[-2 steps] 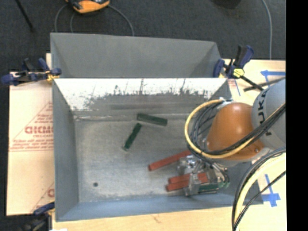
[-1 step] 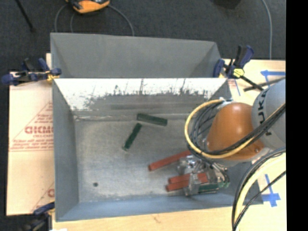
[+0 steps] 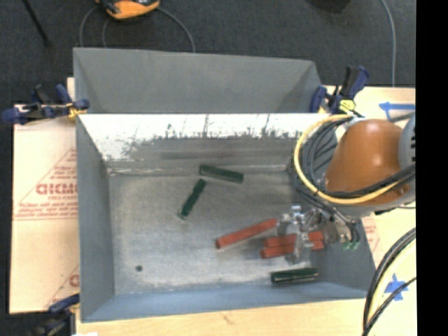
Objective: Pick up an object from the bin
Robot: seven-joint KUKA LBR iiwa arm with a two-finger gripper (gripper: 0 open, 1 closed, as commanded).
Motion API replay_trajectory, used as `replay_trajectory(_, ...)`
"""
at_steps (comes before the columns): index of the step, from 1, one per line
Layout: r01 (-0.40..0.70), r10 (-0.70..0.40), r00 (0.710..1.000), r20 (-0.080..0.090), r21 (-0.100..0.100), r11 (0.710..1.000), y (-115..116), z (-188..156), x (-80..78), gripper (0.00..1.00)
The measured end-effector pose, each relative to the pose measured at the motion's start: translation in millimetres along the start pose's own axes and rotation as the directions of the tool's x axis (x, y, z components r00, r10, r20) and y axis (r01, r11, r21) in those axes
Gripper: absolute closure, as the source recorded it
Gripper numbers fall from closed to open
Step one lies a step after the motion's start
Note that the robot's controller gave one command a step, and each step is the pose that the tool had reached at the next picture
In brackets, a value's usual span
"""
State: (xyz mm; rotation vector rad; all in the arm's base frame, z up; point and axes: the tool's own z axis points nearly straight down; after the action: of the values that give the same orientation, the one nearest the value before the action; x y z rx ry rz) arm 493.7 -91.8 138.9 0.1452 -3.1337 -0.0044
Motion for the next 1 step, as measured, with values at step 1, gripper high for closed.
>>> replay_trajectory(1,-0.014,0.014,1.000,0.020,0.007,1.000,10.1,-18.6,-2.5,1.00)
